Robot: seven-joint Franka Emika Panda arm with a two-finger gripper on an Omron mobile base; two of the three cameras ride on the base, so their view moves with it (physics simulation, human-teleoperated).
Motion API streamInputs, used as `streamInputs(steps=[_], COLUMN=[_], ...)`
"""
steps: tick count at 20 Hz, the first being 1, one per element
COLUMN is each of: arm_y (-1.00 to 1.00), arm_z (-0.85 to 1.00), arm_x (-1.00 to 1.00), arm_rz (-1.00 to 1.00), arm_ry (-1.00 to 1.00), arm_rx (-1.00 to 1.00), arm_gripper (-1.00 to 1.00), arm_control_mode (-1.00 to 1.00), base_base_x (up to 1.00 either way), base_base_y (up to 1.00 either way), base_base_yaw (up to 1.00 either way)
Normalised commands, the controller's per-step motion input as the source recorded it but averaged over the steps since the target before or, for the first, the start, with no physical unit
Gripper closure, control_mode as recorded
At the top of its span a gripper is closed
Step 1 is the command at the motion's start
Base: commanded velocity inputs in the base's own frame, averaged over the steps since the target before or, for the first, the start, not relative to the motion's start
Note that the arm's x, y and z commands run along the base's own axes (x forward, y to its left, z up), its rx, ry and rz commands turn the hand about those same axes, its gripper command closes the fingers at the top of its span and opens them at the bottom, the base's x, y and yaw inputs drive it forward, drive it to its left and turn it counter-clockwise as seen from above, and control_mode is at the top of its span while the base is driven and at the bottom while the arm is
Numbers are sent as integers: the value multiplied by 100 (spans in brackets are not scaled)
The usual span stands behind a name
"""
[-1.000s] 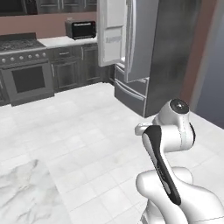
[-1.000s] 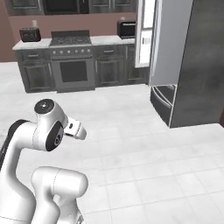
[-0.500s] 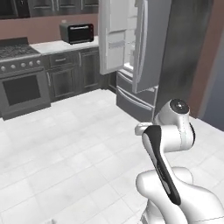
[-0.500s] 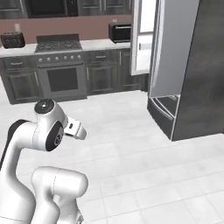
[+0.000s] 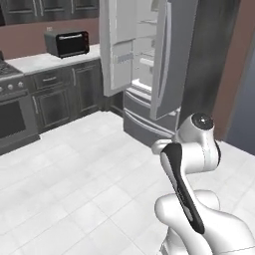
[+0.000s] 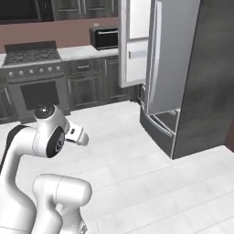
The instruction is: Pick up the banana and pear from the fridge and place one fruit on each plate on the dining counter.
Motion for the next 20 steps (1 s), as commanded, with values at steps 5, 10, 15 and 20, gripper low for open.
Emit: streamInputs(steps=[5, 10, 15, 20], arm_y=[0, 0, 0, 0], arm_z=[0, 0, 0, 0], arm_x=[0, 0, 0, 0], arm_rz=[0, 0, 0, 0], arm_ry=[0, 0, 0, 0], arm_rx=[0, 0, 0, 0], arm_gripper=[-100, -100, -100, -100], arm_control_mode=[100, 100, 100, 100], base_base_x=[100, 88, 69, 49], base_base_y=[27, 53, 51, 43], base_base_yaw=[-37, -32, -34, -39])
